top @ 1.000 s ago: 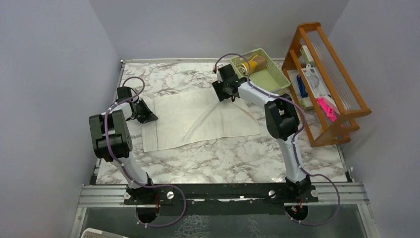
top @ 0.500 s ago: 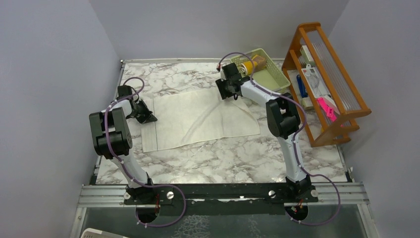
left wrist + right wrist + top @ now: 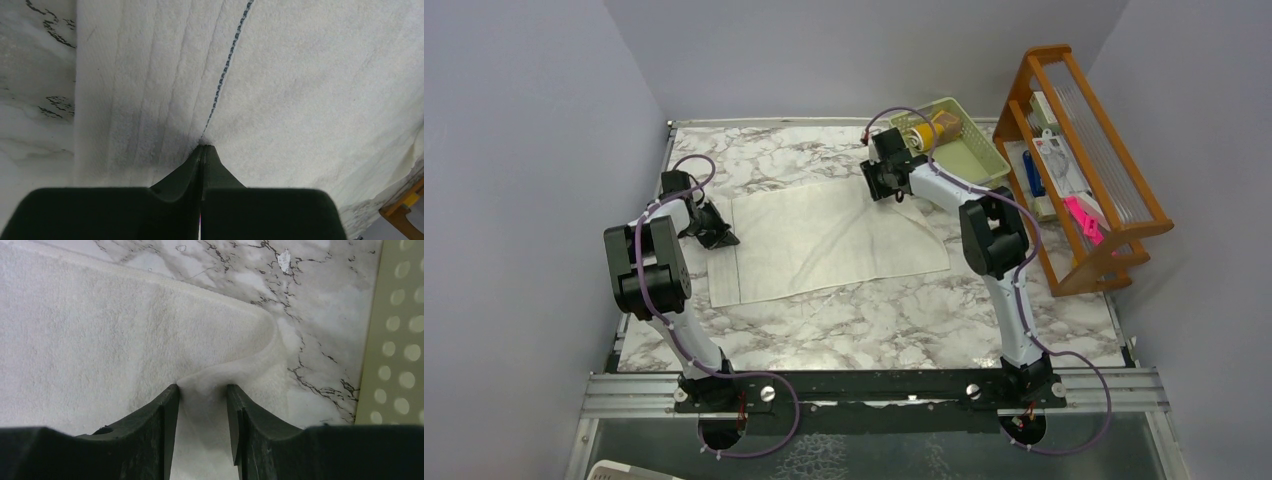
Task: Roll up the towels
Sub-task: Fold the towel at the center of the board.
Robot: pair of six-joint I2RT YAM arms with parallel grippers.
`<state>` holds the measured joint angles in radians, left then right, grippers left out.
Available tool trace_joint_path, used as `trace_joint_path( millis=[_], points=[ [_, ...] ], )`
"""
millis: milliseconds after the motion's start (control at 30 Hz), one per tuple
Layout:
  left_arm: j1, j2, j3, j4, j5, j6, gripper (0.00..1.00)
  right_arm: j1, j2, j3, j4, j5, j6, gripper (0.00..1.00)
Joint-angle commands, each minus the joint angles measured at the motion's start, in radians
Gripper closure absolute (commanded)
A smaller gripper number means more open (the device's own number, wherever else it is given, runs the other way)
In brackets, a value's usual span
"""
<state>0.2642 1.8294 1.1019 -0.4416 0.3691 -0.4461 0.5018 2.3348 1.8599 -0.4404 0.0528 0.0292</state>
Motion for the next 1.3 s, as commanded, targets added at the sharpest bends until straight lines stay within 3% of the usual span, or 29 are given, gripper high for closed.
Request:
trace_joint_path(
  millis=[0,200,400,633,900,1100,1167,1267],
  points=[
    [0.009,0.038,-0.010,-0.064,-0.157,0.059,1.00,-0.011,0.041,0.024,0.009,-0.021,0.014,0.64],
    [0.011,0.039,-0.010,-0.064,-0.155,0.056,1.00,-0.045,0.024,0.000,0.014,-0.049,0.048,0.84],
    [0.016,0.033,-0.007,-0.069,-0.174,0.062,1.00,-0.070,-0.054,-0.019,0.013,-0.087,0.056,0.85],
    [0.031,0.029,-0.002,-0.081,-0.204,0.068,1.00,-0.149,-0.159,-0.086,0.030,-0.248,0.143,0.85],
    [0.047,0.026,0.006,-0.090,-0.228,0.062,1.00,-0.186,-0.258,-0.176,0.058,-0.274,0.179,0.86],
    [0.049,-0.037,0.036,-0.071,-0.170,0.052,1.00,-0.190,-0.259,-0.184,0.057,-0.302,0.188,0.93],
    [0.049,-0.070,0.058,-0.058,-0.138,0.052,0.92,-0.191,-0.255,-0.182,0.056,-0.311,0.189,0.95],
    [0.049,-0.107,0.098,-0.030,-0.145,0.041,0.67,-0.192,-0.246,-0.174,0.049,-0.312,0.190,0.96]
  ],
)
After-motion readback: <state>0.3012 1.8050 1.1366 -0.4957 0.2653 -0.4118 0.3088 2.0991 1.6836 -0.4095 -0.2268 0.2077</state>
